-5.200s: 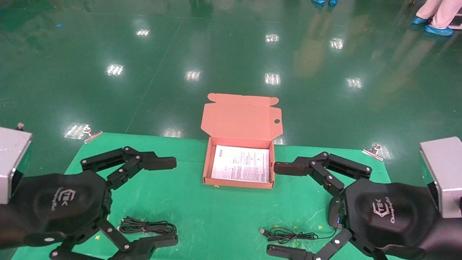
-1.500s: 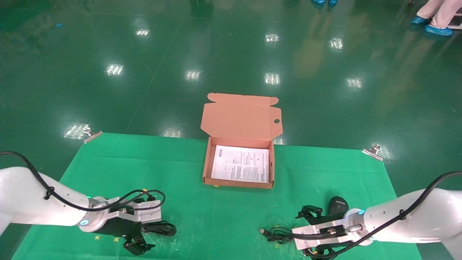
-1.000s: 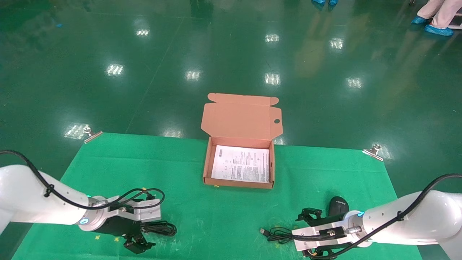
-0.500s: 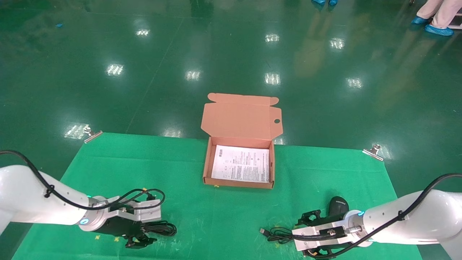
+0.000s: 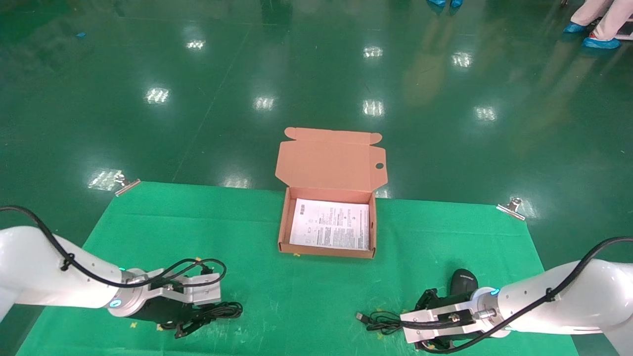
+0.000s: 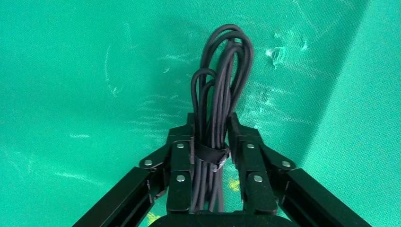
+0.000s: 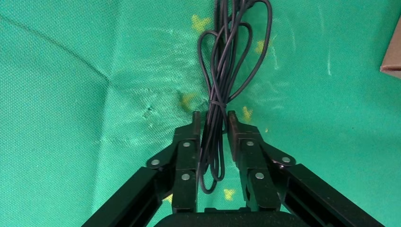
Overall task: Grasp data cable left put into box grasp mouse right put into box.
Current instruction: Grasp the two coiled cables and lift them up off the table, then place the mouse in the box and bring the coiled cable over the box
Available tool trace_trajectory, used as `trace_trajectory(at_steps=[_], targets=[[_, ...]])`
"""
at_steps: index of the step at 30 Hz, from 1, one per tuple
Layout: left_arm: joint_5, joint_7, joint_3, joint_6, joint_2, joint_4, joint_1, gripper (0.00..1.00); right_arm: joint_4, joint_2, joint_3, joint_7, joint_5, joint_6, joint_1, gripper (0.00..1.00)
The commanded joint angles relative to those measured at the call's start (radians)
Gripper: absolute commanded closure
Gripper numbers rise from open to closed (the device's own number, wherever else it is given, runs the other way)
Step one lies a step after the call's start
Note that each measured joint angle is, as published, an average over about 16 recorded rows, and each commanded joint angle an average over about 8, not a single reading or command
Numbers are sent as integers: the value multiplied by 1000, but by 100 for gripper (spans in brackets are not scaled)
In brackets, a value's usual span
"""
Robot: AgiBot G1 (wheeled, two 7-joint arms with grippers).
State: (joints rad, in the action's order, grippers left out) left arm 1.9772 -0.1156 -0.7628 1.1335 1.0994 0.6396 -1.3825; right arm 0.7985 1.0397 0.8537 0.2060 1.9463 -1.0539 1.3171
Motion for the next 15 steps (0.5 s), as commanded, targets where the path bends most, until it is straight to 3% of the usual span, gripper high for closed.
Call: trace_trajectory(at_steps=[1,15], targets=[[0,0,0,0,0,1,0,100,0,0,0,0,0,0,0,100],[-1,2,0,3,-4,5,-1,100,10,-14,-8,-7,-8,-4,7,100]])
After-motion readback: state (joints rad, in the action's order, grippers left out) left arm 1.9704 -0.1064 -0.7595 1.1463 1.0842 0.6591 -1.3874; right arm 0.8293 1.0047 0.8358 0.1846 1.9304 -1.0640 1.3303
